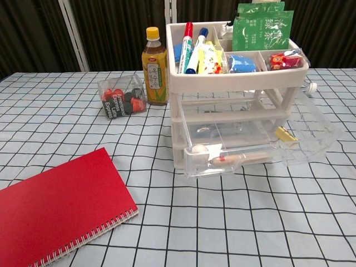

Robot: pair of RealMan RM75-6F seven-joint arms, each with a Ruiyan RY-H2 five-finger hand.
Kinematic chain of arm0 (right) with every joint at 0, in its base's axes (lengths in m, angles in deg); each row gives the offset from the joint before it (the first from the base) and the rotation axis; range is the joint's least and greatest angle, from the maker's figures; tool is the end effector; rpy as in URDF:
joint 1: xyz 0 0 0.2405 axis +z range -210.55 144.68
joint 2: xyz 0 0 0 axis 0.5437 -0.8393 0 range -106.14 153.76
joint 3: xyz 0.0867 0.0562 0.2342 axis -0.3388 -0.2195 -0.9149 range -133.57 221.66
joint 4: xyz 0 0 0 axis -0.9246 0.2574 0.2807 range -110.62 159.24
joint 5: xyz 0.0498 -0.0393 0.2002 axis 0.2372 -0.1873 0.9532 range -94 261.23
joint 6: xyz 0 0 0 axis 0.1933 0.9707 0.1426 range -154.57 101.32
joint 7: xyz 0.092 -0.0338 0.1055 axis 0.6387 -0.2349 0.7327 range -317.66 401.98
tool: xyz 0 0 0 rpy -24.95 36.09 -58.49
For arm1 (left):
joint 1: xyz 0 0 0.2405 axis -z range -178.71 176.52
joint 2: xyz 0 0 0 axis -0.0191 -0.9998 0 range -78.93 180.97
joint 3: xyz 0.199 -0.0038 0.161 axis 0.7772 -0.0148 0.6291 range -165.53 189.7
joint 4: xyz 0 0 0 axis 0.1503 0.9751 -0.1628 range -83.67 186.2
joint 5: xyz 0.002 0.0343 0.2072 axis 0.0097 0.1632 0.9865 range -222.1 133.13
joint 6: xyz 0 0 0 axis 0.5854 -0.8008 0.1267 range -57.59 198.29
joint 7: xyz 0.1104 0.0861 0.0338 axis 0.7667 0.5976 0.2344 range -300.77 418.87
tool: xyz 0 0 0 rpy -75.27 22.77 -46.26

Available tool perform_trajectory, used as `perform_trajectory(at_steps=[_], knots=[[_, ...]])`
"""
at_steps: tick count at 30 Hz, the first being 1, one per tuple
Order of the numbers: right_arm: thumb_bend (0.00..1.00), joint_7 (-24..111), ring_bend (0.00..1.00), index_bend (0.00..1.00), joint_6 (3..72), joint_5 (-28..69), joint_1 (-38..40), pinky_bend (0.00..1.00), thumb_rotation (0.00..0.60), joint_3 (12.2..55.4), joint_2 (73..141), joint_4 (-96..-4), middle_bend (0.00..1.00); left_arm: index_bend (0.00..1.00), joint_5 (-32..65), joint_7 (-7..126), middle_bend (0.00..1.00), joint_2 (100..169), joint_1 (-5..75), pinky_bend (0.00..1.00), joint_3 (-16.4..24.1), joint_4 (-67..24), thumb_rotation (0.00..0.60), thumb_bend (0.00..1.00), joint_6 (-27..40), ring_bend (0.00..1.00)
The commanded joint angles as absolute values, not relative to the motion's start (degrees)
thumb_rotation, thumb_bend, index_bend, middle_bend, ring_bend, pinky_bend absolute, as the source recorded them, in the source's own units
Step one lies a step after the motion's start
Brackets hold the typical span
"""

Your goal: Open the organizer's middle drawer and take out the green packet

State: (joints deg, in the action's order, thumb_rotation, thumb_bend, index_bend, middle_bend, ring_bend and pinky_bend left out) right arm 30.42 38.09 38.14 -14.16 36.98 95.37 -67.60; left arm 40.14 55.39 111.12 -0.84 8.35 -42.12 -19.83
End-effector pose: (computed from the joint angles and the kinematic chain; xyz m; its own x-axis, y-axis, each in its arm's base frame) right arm -0.3414 -0.2490 0.1000 0.2242 -0.2714 0.9360 -0.8685 0.3800 0.3183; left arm -0.3219 0.1582 0.1951 0.3872 -0.0756 0.9189 0.9208 0.0811 -0.3814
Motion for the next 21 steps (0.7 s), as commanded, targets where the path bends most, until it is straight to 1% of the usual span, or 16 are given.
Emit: perform_trajectory(at_steps=[1,5,10,12,15,17,18,20,21], knots=[[0.22,30.6,1.0,0.27,38.2,37.7,-14.4,0.75,0.6,36.9,95.6,-67.4,1.0,0.0,40.1,55.4,0.0,111.1,-0.8,0.0,8.3,-42.1,0.6,0.06,-19.8,0.0],[0.21,31.3,1.0,0.23,38.5,36.8,-14.8,0.74,0.6,36.8,95.7,-67.2,1.0,0.0,40.2,55.4,0.0,111.1,-0.9,0.0,8.3,-42.1,0.6,0.06,-19.9,0.0],[0.2,32.2,1.0,0.23,38.8,35.8,-15.4,0.72,0.6,36.7,95.6,-67.4,1.0,0.0,40.2,55.5,0.0,111.2,-0.8,0.0,8.4,-42.1,0.6,0.06,-19.9,0.0],[0.2,33.4,0.98,0.23,39.9,34.4,-16.0,0.7,0.6,36.4,95.4,-68.0,0.99,0.0,40.2,55.6,0.0,111.2,-0.8,0.0,8.4,-42.1,0.6,0.06,-19.9,0.0],[0.2,35.6,0.89,0.23,43.0,30.6,-17.3,0.57,0.6,36.2,95.1,-68.8,0.9,0.0,40.3,55.8,0.0,111.3,-0.8,0.0,8.4,-42.0,0.6,0.06,-19.9,0.0],[0.2,38.0,0.8,0.23,46.6,25.9,-18.7,0.47,0.6,36.3,95.0,-69.1,0.79,0.0,40.3,55.9,0.0,111.5,-0.7,0.0,8.4,-41.9,0.6,0.06,-19.8,0.0],[0.2,39.0,0.77,0.23,48.1,24.0,-19.2,0.45,0.6,36.5,94.9,-69.0,0.75,0.0,40.3,56.0,0.0,111.6,-0.6,0.0,8.4,-41.8,0.6,0.06,-19.7,0.0],[0.2,42.0,0.66,0.22,52.1,17.7,-20.8,0.4,0.6,37.4,94.7,-68.4,0.63,0.0,40.2,56.4,0.0,112.0,-0.4,0.0,8.4,-41.4,0.6,0.06,-19.2,0.0],[0.2,43.5,0.62,0.21,53.7,15.0,-21.4,0.39,0.6,37.8,94.6,-67.7,0.58,0.0,40.1,56.6,0.0,112.1,-0.3,0.0,8.4,-41.2,0.6,0.06,-19.0,0.0]])
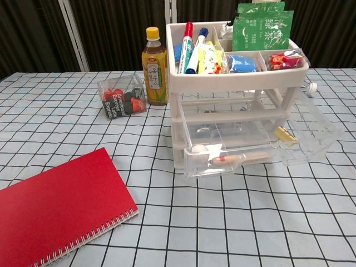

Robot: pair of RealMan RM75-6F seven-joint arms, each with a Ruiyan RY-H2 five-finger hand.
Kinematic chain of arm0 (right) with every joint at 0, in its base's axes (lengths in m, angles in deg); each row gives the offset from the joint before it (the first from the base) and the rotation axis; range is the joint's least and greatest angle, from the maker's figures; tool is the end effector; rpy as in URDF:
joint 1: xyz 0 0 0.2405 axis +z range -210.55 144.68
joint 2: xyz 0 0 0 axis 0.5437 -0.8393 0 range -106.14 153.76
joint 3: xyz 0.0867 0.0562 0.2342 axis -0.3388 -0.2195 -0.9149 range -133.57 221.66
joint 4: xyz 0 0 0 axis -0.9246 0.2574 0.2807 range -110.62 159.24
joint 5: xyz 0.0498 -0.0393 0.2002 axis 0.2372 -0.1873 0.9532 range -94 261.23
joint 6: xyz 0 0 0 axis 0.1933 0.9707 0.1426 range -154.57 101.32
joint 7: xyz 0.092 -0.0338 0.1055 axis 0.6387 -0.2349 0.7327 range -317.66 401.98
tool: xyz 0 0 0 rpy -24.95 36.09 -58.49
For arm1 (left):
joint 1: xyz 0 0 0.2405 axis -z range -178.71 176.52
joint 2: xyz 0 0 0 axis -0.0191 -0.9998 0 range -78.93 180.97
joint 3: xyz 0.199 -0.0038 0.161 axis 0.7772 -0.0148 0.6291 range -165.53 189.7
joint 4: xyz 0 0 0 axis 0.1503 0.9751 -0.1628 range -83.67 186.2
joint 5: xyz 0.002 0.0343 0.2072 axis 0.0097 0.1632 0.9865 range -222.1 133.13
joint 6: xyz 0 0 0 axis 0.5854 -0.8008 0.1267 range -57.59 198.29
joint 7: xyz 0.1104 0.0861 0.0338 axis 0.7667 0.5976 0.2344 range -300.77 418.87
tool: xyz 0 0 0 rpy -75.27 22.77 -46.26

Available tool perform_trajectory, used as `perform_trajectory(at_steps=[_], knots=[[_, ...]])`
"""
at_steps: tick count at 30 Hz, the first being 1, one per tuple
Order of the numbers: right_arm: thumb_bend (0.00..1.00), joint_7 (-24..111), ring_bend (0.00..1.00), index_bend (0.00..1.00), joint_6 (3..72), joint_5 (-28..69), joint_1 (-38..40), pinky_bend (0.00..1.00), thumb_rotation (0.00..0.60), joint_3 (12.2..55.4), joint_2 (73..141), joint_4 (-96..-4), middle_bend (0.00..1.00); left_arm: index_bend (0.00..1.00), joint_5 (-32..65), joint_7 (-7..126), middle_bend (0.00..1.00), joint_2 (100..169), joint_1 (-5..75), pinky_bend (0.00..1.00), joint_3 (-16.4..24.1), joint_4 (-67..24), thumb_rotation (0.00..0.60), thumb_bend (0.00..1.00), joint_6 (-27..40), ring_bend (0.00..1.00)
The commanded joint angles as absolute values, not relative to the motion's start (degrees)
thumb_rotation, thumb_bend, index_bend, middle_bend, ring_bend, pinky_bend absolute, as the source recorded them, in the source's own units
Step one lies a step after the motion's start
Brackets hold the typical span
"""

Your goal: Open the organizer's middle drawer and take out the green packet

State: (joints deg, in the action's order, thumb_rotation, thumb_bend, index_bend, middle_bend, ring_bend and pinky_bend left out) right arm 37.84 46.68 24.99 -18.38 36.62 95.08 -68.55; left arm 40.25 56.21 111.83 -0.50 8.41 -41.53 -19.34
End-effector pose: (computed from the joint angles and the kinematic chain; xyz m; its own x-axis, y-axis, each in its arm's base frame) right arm -0.3251 -0.2390 0.1170 0.2226 -0.1061 0.9691 -0.9299 0.2753 0.2438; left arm -0.3226 0.1600 0.1908 0.3977 -0.0672 0.9150 0.9165 0.0760 -0.3928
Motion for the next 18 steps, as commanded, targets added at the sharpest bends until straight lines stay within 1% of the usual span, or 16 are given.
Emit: perform_trajectory(at_steps=[1,2,3,5,7,8,9,13,18], knots=[[0.2,44.8,0.54,0.2,55.3,12.9,-22.0,0.37,0.6,38.0,94.6,-67.0,0.5,0.0,40.0,56.8,0.0,112.3,-0.2,0.0,8.4,-41.1,0.6,0.06,-18.8,0.0],[0.2,45.8,0.45,0.18,57.0,10.8,-22.6,0.34,0.6,38.3,94.7,-66.1,0.41,0.0,40.0,57.0,0.0,112.4,-0.1,0.0,8.4,-41.0,0.6,0.06,-18.7,0.0],[0.19,47.0,0.37,0.17,58.9,8.1,-23.2,0.3,0.6,38.7,94.8,-64.9,0.34,0.0,39.8,57.2,0.0,112.6,-0.1,0.0,8.4,-40.8,0.6,0.06,-18.6,0.0],[0.18,47.2,0.15,0.13,62.0,3.0,-24.1,0.13,0.6,40.1,94.1,-61.8,0.16,0.0,39.5,57.4,0.0,113.0,0.1,0.0,8.3,-40.4,0.6,0.06,-18.3,0.0],[0.17,46.5,0.03,0.1,62.7,0.1,-24.7,0.02,0.6,41.7,93.2,-59.6,0.05,0.0,39.3,57.9,0.0,113.6,0.3,0.0,8.3,-39.7,0.6,0.06,-17.8,0.0],[0.17,46.5,0.0,0.08,62.7,-0.2,-24.8,0.0,0.6,41.9,93.0,-59.2,0.01,0.0,39.2,58.0,0.0,113.7,0.3,0.0,8.3,-39.6,0.6,0.06,-17.7,0.0],[0.17,46.4,0.0,0.07,62.6,-0.7,-24.9,0.0,0.6,42.2,92.9,-58.8,0.0,0.0,39.1,58.1,0.0,113.9,0.4,0.0,8.3,-39.4,0.6,0.06,-17.6,0.0],[0.16,45.5,0.0,0.04,61.4,-2.1,-24.8,0.0,0.6,43.0,92.2,-58.3,0.0,0.0,39.2,58.4,0.0,114.4,0.6,0.0,8.4,-39.0,0.6,0.06,-17.3,0.0],[0.16,44.9,0.0,0.04,61.5,-3.7,-24.9,0.0,0.6,43.1,91.8,-58.6,0.0,0.0,39.5,58.6,0.0,114.9,0.9,0.0,8.5,-38.5,0.6,0.06,-17.0,0.0]])
